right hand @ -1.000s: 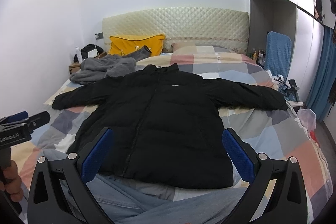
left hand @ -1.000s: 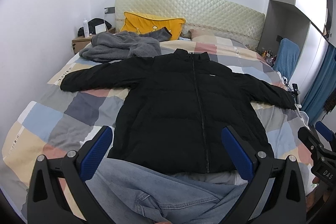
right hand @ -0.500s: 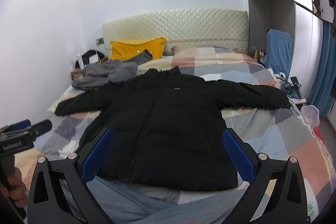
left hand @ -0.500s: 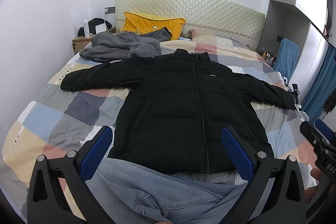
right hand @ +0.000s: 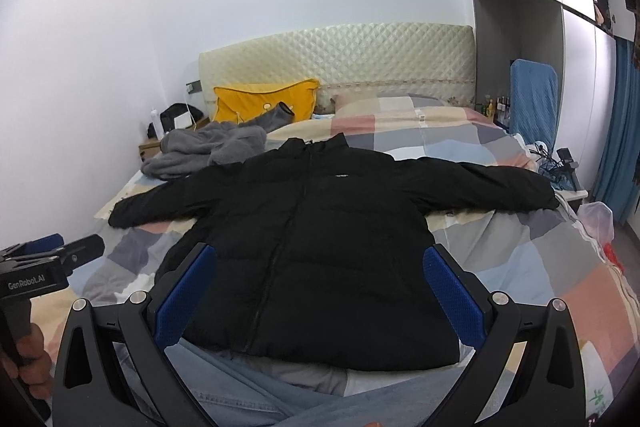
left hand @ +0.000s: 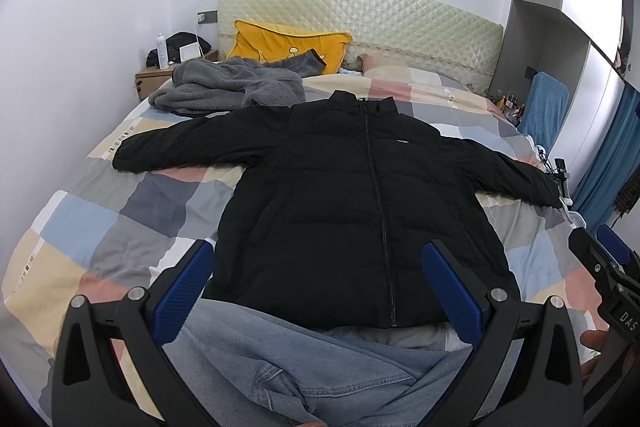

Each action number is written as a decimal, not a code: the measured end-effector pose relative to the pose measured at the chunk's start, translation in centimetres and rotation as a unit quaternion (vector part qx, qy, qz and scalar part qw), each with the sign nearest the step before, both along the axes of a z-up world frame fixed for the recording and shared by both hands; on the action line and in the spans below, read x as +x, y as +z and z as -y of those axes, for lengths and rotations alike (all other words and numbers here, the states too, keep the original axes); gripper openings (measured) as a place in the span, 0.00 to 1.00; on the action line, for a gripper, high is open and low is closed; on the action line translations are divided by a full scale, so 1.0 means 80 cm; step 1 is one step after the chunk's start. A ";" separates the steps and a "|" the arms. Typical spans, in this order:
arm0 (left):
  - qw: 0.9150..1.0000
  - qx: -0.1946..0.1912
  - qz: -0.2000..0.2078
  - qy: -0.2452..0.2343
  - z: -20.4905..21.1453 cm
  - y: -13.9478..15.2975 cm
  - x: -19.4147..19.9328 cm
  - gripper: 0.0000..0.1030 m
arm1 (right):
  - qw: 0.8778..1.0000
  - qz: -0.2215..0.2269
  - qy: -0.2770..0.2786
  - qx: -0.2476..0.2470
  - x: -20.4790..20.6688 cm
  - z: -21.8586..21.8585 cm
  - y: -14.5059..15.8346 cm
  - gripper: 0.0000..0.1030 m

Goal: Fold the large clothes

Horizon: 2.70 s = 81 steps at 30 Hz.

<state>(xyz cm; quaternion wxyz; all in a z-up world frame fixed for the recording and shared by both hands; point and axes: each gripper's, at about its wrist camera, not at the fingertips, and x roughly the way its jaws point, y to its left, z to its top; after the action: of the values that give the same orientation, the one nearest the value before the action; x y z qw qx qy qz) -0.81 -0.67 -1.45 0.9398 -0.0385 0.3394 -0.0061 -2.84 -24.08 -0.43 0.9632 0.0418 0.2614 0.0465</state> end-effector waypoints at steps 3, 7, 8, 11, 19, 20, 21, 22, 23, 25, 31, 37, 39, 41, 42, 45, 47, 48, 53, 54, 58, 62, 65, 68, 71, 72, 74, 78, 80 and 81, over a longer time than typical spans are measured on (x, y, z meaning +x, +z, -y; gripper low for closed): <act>1.000 -0.001 0.000 0.000 -0.001 0.000 0.001 1.00 | 1.000 -0.004 -0.001 -0.003 0.002 0.001 -0.001 1.00; 1.000 -0.003 0.001 0.000 -0.001 0.000 0.000 1.00 | 1.000 -0.012 -0.005 -0.006 0.005 0.002 -0.003 1.00; 1.000 -0.004 0.002 0.001 -0.001 -0.001 0.000 1.00 | 1.000 -0.014 -0.005 -0.005 0.004 0.003 -0.004 1.00; 1.000 -0.001 0.003 0.000 0.001 -0.001 0.000 1.00 | 1.000 -0.015 0.002 -0.002 0.007 0.004 -0.005 1.00; 1.000 0.008 -0.007 -0.007 0.010 -0.007 0.015 1.00 | 0.999 -0.018 0.007 -0.034 0.019 0.003 -0.001 1.00; 1.000 0.012 -0.008 -0.007 0.011 -0.008 0.017 1.00 | 0.999 -0.017 0.002 -0.032 0.022 0.005 0.000 1.00; 1.000 0.012 -0.009 -0.007 0.012 -0.010 0.019 1.00 | 0.999 -0.016 -0.002 -0.029 0.026 0.008 0.002 1.00; 1.000 0.010 -0.012 -0.008 0.013 -0.012 0.022 1.00 | 1.000 -0.016 -0.004 -0.027 0.028 0.010 0.003 1.00; 1.000 0.007 -0.014 -0.011 0.014 -0.013 0.024 1.00 | 1.000 -0.017 -0.008 -0.022 0.033 0.015 0.003 1.00; 1.000 0.003 -0.018 -0.014 0.015 -0.014 0.031 1.00 | 1.000 -0.020 -0.012 -0.020 0.041 0.021 0.002 1.00; 1.000 0.000 -0.008 -0.017 0.027 -0.005 0.054 1.00 | 1.000 -0.011 -0.026 -0.013 0.059 0.048 0.007 1.00; 0.999 -0.005 0.025 -0.030 0.046 0.024 0.076 1.00 | 0.999 0.005 -0.045 -0.026 0.070 0.075 0.021 1.00; 0.999 -0.008 0.035 -0.038 0.055 0.034 0.085 1.00 | 0.998 0.007 -0.055 -0.030 0.076 0.085 0.025 1.00; 0.998 -0.007 0.041 -0.045 0.063 0.042 0.095 1.00 | 0.998 0.011 -0.061 -0.033 0.082 0.097 0.028 1.00; 0.998 -0.006 0.042 -0.049 0.068 0.045 0.099 1.00 | 0.997 0.012 -0.064 -0.035 0.086 0.102 0.029 1.00; 0.997 -0.002 0.049 -0.067 0.085 0.057 0.114 1.00 | 0.996 0.015 -0.076 -0.043 0.094 0.121 0.032 1.00; 0.996 0.000 0.052 -0.076 0.097 0.067 0.126 1.00 | 0.996 0.014 -0.083 -0.036 0.100 0.138 0.033 1.00; 0.995 -0.001 0.055 -0.081 0.102 0.072 0.131 1.00 | 0.996 0.015 -0.084 -0.031 0.103 0.147 0.033 1.00; 0.993 -0.004 0.072 -0.094 0.125 0.094 0.160 1.00 | 0.994 0.017 -0.108 -0.028 0.120 0.186 0.034 1.00; 0.993 -0.006 0.072 -0.098 0.130 0.097 0.169 1.00 | 0.993 0.015 -0.114 -0.029 0.124 0.195 0.032 1.00; 0.989 -0.035 0.075 -0.122 0.140 0.098 0.193 1.00 | 0.989 0.025 -0.141 -0.024 0.143 0.231 0.021 1.00; 0.988 -0.034 0.098 -0.116 0.144 0.091 0.217 1.00 | 0.987 0.025 -0.154 -0.026 0.171 0.263 0.000 1.00; 0.988 -0.022 0.092 -0.118 0.148 0.070 0.238 1.00 | 0.989 0.032 -0.143 -0.033 0.186 0.278 -0.016 1.00; 0.990 -0.015 0.081 -0.111 0.143 0.040 0.255 1.00 | 0.991 0.035 -0.129 -0.025 0.200 0.293 -0.033 1.00; 0.993 -0.013 0.064 -0.102 0.135 0.005 0.269 1.00 | 0.993 0.021 -0.117 0.007 0.219 0.323 -0.059 1.00; 0.993 -0.011 0.059 -0.098 0.132 -0.006 0.273 1.00 | 0.993 0.006 -0.116 0.023 0.226 0.338 -0.069 1.00; 0.994 -0.002 0.051 -0.095 0.126 -0.032 0.281 1.00 | 0.991 -0.016 -0.122 0.054 0.237 0.369 -0.088 1.00; 0.995 0.017 0.036 -0.090 0.117 -0.074 0.292 1.00 | 0.981 -0.043 -0.146 0.118 0.251 0.433 -0.130 1.00; 0.996 0.016 0.029 -0.083 0.112 -0.094 0.298 1.00 | 0.974 -0.061 -0.166 0.140 0.258 0.461 -0.155 0.99; 0.997 0.011 0.024 -0.078 0.108 -0.105 0.303 1.00 | 0.968 -0.073 -0.182 0.154 0.263 0.480 -0.173 0.97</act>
<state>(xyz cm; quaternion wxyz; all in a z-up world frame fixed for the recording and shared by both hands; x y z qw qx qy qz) 23.43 -9.31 -9.89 0.9448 -0.0012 0.3187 -0.0762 18.17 -62.52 -14.26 0.9156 0.2400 0.3087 -0.0935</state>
